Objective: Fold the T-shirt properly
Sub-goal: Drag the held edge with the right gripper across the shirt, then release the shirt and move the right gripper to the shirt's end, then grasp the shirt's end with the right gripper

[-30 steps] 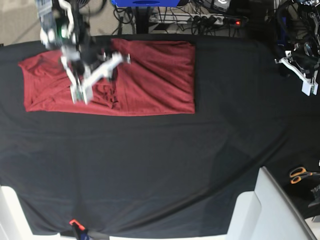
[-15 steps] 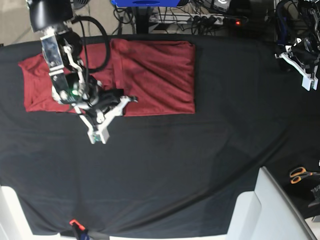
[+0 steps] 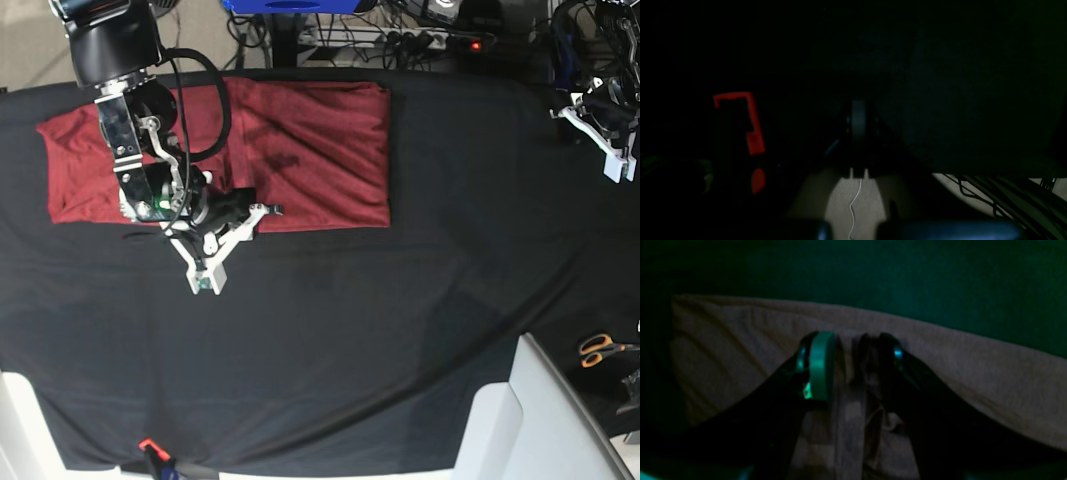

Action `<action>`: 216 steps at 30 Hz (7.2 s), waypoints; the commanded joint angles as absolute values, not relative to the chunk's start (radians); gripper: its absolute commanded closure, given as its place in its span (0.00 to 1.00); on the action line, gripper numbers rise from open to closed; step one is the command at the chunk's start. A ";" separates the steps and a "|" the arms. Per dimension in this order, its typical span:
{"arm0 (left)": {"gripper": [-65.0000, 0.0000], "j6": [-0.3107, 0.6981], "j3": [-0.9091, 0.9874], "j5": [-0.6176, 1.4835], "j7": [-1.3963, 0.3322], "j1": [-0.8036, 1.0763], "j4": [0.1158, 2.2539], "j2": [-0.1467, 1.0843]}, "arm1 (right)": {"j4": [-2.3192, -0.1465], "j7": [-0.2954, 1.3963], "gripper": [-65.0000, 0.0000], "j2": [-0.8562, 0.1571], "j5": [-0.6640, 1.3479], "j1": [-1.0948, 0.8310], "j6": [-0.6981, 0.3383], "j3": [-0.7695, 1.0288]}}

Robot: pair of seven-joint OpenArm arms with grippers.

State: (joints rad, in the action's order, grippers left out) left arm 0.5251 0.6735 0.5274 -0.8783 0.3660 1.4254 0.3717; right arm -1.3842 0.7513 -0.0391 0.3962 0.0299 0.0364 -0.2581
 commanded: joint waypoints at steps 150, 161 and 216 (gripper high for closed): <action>1.00 0.533 0.673 0.538 -0.808 0.372 1.400 0.392 | -0.831 1.282 0.00 -0.394 0.688 0.074 -0.698 0.684; 1.00 0.533 0.673 0.539 -0.808 0.371 1.394 0.392 | -1.099 1.389 0.00 -0.265 0.690 0.048 -0.698 0.696; 1.00 0.533 0.671 0.539 -0.808 0.335 1.357 0.392 | -1.098 1.369 0.28 -0.157 0.633 0.041 -0.698 0.633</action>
